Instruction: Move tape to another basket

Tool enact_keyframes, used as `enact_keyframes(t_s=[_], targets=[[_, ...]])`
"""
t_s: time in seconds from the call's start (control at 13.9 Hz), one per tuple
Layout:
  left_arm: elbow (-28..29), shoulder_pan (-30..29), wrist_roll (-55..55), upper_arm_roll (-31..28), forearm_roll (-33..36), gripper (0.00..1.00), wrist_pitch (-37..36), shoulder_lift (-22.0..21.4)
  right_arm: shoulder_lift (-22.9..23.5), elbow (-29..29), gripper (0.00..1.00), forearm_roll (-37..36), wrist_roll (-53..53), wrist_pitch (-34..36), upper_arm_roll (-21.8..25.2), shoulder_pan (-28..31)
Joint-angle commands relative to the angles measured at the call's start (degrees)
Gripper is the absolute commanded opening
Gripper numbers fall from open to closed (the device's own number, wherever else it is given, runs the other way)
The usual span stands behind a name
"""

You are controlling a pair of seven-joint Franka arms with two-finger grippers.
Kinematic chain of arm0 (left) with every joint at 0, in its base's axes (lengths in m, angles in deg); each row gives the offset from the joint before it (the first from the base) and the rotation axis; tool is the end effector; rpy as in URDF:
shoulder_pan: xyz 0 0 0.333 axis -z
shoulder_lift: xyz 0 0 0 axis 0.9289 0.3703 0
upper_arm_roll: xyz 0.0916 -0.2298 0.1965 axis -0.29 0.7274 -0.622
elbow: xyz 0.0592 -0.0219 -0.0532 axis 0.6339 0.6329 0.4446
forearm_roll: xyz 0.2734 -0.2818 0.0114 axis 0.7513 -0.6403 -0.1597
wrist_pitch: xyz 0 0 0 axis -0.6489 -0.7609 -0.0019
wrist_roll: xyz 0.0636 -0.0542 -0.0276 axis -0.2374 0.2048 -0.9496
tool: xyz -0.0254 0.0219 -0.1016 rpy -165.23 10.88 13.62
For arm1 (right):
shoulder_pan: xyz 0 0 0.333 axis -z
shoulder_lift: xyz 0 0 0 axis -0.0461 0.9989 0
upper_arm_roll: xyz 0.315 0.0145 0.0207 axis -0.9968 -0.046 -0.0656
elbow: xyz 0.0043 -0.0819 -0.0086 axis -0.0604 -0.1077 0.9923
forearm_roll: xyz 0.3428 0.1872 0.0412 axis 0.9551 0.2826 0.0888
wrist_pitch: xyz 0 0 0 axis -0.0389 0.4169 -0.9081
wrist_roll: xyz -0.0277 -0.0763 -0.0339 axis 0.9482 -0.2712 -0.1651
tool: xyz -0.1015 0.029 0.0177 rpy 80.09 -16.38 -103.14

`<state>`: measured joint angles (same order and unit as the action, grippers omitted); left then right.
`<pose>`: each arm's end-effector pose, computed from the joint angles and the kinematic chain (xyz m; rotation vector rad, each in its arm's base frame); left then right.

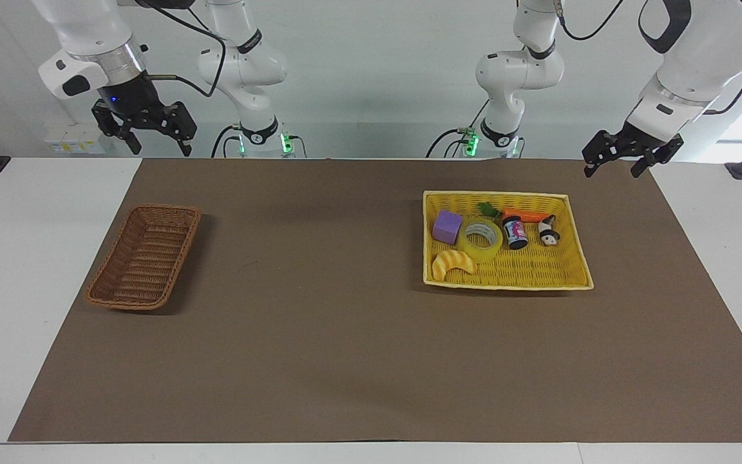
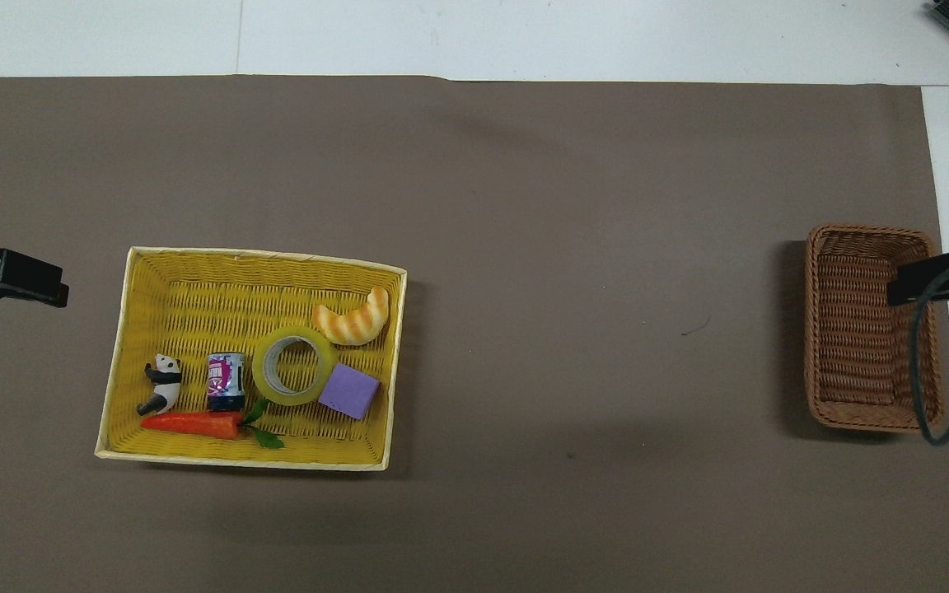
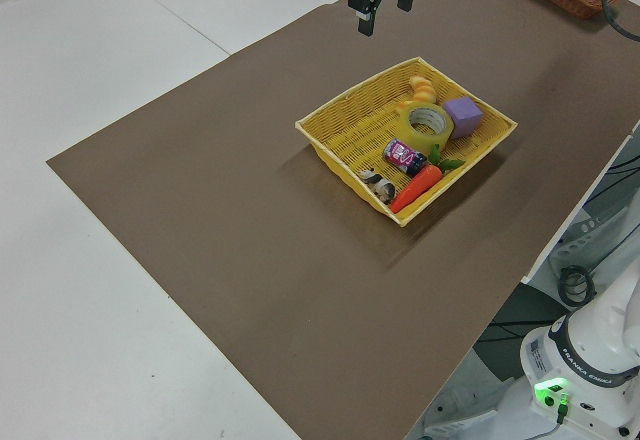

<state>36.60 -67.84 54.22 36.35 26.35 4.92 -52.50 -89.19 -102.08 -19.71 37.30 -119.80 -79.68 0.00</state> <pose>0.5409 -0.0213 0.6206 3.1334 -0.1030 -0.1109 0.5280 -0.0174 0.6582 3.1366 -0.1087 -0.0259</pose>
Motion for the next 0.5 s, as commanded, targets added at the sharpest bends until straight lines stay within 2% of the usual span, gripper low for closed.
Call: enact_keyframes(t_s=[0.0,0.43], targets=[[0.6,0.0,0.2,0.1,1.1,1.0,-0.2,-0.8,-1.2,-1.3,1.0,0.1,-0.7,0.0,-0.4,0.5],[0.4,0.4,0.4,0.1,1.1,1.0,-0.5,-1.2,-1.3,-1.4,1.0,0.1,-0.7,-0.1,-0.4,0.5]])
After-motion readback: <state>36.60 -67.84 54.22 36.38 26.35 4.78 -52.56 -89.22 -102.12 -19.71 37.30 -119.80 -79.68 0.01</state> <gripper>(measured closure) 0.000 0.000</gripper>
